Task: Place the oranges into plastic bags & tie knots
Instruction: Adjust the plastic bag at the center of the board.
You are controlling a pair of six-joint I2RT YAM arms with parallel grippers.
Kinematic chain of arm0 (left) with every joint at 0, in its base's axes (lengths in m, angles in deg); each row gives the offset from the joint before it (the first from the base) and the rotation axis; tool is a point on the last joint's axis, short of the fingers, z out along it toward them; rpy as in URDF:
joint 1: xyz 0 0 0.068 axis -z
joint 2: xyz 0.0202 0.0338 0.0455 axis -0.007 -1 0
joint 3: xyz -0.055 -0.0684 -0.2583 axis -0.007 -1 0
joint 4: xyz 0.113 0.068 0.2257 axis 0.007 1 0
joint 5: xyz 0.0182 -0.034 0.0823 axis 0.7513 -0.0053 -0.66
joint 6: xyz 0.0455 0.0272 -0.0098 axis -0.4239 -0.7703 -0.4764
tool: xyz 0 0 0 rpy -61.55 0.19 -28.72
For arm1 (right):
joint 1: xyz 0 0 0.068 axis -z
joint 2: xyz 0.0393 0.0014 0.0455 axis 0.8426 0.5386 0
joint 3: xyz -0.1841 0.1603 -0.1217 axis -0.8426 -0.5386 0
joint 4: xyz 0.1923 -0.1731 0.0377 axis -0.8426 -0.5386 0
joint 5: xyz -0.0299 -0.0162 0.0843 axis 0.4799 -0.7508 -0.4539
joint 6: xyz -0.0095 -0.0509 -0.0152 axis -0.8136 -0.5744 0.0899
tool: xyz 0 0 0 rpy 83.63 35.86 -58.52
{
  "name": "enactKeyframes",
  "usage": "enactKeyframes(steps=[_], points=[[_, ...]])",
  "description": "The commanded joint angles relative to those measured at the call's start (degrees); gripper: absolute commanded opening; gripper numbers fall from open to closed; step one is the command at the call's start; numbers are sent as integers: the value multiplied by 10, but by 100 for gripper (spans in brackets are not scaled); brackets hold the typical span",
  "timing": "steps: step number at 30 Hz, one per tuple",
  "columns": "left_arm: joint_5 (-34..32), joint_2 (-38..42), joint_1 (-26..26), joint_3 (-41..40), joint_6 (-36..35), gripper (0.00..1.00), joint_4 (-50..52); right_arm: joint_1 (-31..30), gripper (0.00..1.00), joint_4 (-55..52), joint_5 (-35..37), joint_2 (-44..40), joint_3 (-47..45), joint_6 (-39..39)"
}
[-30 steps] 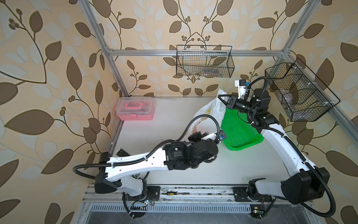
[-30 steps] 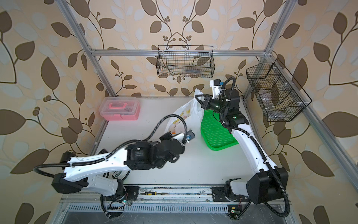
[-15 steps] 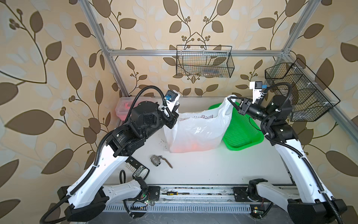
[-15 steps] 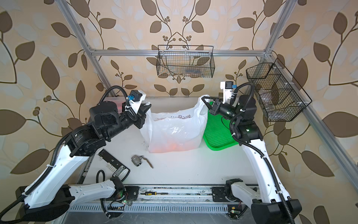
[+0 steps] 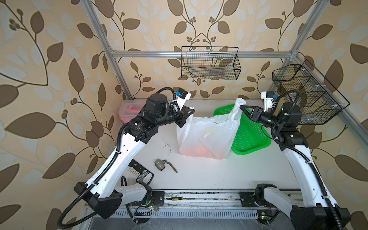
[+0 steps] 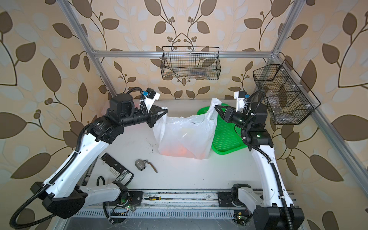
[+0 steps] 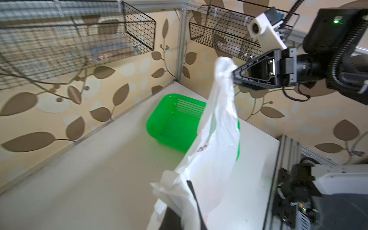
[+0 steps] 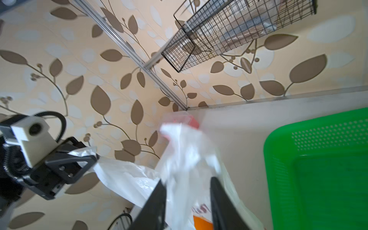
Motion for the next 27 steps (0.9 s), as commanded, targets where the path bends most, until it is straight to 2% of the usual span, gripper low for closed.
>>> enactKeyframes(steps=[1, 3, 5, 8, 9, 10, 11, 15, 17, 19, 27], points=[[112, -3, -8, 24, 12, 0, -25, 8, 60, -114, 59, -60, 52, -102], [134, -1, -8, 17, 12, 0, -37, 8, 66, -155, 98, -97, 63, -132], [153, -1, -11, 12, 13, 0, -51, 8, 70, -137, 79, -136, 52, -136], [187, -5, -18, 11, 22, 0, -75, -5, 73, 43, -55, -180, -25, -42], [203, -7, -20, 11, 25, 0, -82, -26, 74, 132, -83, -186, -61, 2], [214, -8, -23, 10, 26, 0, -88, -61, 76, 191, -89, -185, -88, 11], [221, -9, -24, 8, 25, 0, -92, -101, 77, 195, -78, -181, -97, -16], [262, -11, -29, 0, 19, 0, -107, -319, 86, 101, 40, -126, -79, -228], [284, -11, -31, -5, 18, 0, -116, -379, 89, 110, 70, -85, -71, -278], [299, -12, -32, -8, 12, 0, -119, -398, 92, 135, 64, -38, -59, -296], [338, -10, -34, -24, -13, 0, -134, -392, 94, 222, 13, 88, -18, -287]])
